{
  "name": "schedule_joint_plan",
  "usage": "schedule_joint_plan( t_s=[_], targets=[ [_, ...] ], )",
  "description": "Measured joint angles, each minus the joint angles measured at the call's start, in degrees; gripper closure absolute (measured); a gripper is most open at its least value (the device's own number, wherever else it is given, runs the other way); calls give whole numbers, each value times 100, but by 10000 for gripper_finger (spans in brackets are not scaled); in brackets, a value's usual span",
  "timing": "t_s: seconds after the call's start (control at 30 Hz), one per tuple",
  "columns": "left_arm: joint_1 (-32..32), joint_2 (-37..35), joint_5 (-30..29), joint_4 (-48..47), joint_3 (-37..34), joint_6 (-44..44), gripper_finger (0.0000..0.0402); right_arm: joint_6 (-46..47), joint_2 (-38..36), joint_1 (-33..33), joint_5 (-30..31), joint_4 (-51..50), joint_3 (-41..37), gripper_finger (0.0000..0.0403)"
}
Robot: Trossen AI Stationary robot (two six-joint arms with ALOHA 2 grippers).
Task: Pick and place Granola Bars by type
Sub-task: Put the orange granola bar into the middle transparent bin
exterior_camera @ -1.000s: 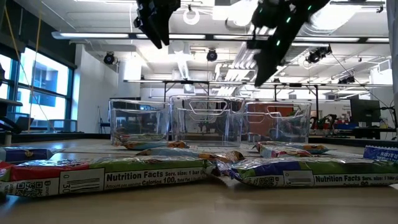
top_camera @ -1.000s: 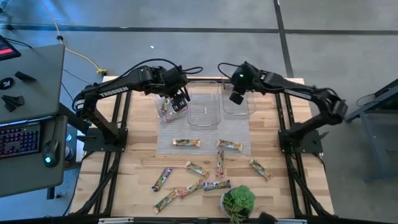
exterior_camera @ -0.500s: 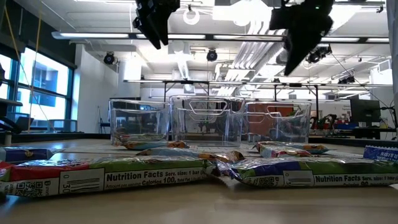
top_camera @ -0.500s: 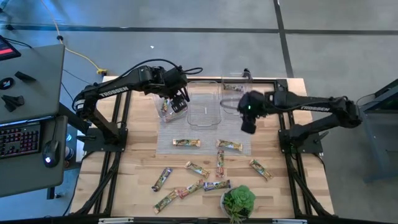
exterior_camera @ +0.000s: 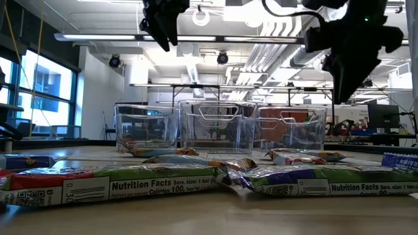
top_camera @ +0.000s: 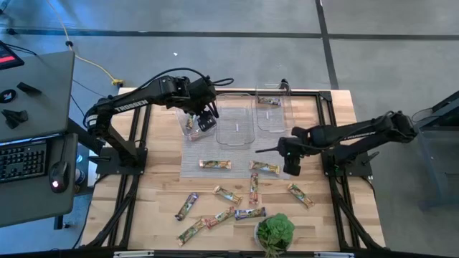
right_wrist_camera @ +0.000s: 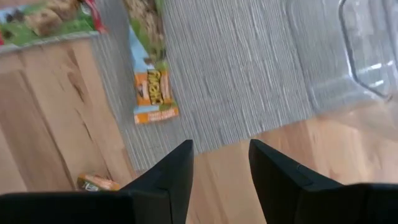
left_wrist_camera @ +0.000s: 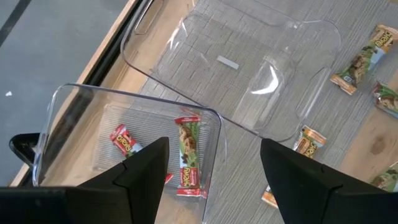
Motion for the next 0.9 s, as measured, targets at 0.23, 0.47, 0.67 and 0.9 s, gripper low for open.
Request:
schedule_joint_plan(
  t_s=[0.23, 0.47, 0.67, 0.9],
  targets=[
    [0, 0, 470, -2, 0, -18, 153, -676, 0, 363, 41, 1322, -522, 262],
    [0, 0, 465, -138, 0, -18, 153, -1587, 2, 783, 193, 4036, -1763, 262],
    [0, 0, 434, -177, 0, -18, 153, -1185, 4, 648, 289, 5470, -2525, 262],
    [0, 0, 426, -173, 0, -18, 153, -1433, 129, 535, 196, 5902, -2960, 262]
  ],
)
